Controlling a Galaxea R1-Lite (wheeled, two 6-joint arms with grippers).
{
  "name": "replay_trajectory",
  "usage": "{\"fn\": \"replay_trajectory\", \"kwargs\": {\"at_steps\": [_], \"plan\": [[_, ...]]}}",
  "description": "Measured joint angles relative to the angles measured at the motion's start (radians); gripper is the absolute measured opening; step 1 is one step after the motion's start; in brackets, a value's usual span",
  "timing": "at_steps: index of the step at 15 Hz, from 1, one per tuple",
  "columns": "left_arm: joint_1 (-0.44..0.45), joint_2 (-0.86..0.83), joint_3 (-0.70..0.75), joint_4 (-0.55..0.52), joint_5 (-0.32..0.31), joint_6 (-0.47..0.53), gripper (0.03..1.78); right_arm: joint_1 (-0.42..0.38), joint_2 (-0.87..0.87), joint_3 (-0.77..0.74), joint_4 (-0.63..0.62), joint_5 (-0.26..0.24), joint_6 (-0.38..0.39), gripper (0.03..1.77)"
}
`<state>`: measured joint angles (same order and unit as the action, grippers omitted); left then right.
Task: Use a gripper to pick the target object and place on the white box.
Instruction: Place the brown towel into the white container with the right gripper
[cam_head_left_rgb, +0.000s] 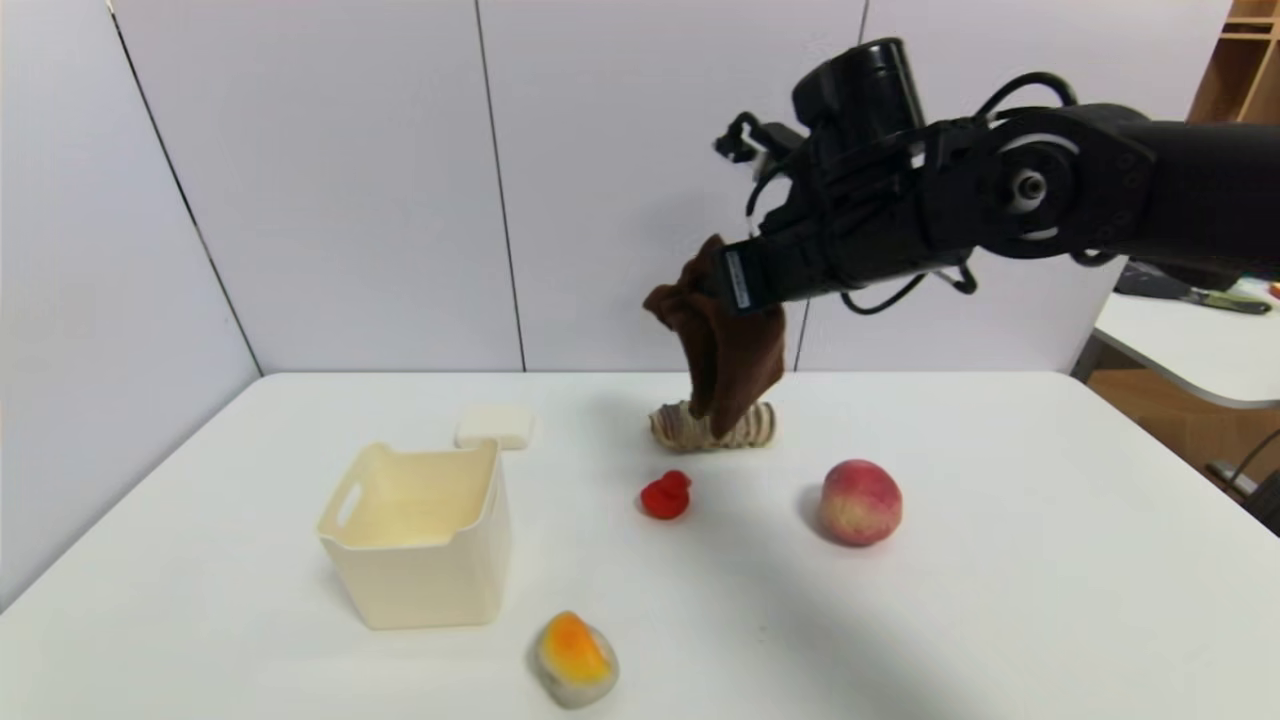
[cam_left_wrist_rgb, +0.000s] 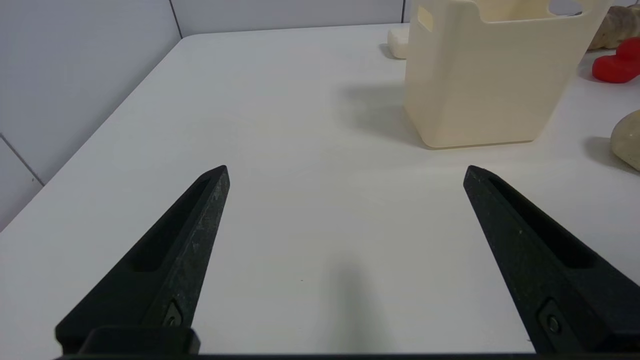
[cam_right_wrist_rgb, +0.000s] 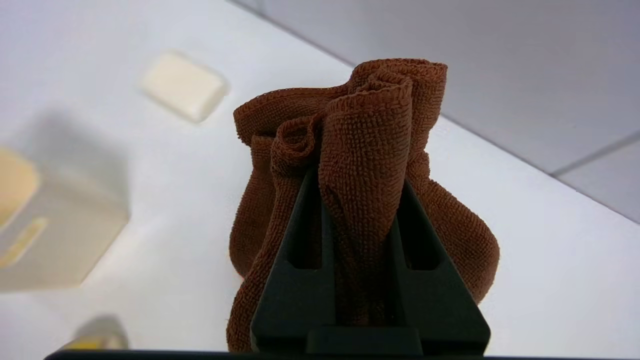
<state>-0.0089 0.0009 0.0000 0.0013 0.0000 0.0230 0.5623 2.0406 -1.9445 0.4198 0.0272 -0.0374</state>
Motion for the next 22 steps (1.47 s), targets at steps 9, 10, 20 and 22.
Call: {"fn": "replay_trajectory", "kwargs": {"at_steps": [9, 10, 20, 22], "plan": [[0.0, 0.0, 0.0, 0.0, 0.0, 0.0, 1.69, 0.227, 0.03, -0.009, -0.037, 0.03, -0.014, 0.29], [0.0, 0.0, 0.0, 0.0, 0.0, 0.0, 1.69, 0.246, 0.029, -0.01, -0.078, 0.03, -0.012, 0.29], [0.0, 0.0, 0.0, 0.0, 0.0, 0.0, 1.69, 0.361, 0.052, -0.011, -0.412, 0.14, -0.024, 0.29], [0.0, 0.0, 0.0, 0.0, 0.0, 0.0, 1.69, 0.38, 0.061, -0.011, -0.444, 0.145, -0.024, 0.29]]}}
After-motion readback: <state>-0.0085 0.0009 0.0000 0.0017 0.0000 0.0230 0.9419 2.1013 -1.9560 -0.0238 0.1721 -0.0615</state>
